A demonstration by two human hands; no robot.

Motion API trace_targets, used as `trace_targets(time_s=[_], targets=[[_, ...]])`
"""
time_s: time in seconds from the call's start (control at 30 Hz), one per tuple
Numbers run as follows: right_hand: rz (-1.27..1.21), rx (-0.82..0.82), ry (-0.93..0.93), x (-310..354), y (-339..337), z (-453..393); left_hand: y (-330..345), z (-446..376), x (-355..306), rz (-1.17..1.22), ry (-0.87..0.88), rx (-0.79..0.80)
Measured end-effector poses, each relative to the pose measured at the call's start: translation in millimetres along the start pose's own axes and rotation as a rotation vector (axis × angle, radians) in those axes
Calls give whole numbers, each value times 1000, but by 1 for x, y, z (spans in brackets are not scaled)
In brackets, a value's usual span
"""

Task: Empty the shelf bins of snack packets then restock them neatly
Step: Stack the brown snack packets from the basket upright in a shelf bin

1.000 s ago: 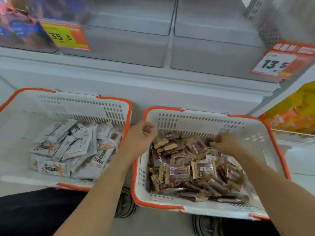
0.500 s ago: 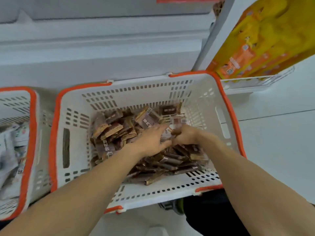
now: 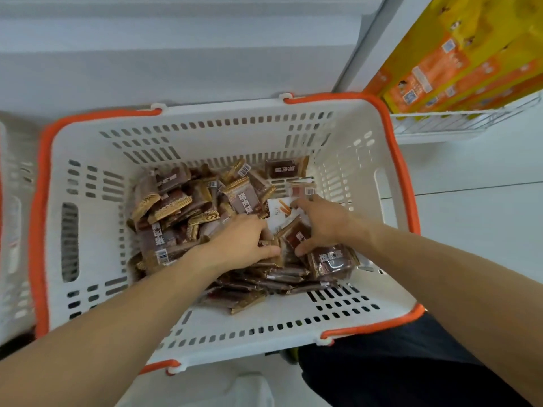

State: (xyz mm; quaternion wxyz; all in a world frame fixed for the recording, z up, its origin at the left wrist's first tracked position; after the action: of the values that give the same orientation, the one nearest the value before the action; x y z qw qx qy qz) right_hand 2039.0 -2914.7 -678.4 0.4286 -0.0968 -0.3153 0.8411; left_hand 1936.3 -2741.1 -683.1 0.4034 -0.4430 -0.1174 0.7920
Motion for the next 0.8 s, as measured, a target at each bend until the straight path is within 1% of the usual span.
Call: trace_targets(time_s=[0.07,0.13,0.23,0.33,0.5,0.6,0.67,0.73,0.8], targets=[[-17,4,-3,1,3,3,-5,-9,1,-36,-34,41],[-26,-22,10,2,2,4,-11,-18,1,-80,-81,126],[-48,-11,-1,-1,-4,6,-17,-28,-3,-73,-92,257],[-129,-14,-37,-3,-10,11,-22,-34,-7,-59,-108,323],[-106,-9,-48,2,-15,20,-28,-33,-7,-6,-169,422],[-147,40,-14,6,-13,23,-28,-22,-7,52,-145,430],[-95,102,-3,7,-10,25,-30,-14,-8,33,-124,412],[-51,190,9,8,-5,28,-33,-6,-10,11,-101,369],[-12,202,16,10,-1,33,-36,4,-13,31,-69,280]])
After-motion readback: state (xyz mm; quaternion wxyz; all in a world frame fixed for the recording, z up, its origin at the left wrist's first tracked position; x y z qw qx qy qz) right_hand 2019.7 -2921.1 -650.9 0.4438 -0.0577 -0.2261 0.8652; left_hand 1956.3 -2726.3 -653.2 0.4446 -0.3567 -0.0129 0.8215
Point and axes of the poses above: each hand's wrist, its own z-axis away from the middle knuckle, its own y-axis out of the palm, x = y × z, the point moved 1 cm from there along -z, towards the middle knuckle, and after that the axes turned 12 degrees about z, right-handed, at the moved point
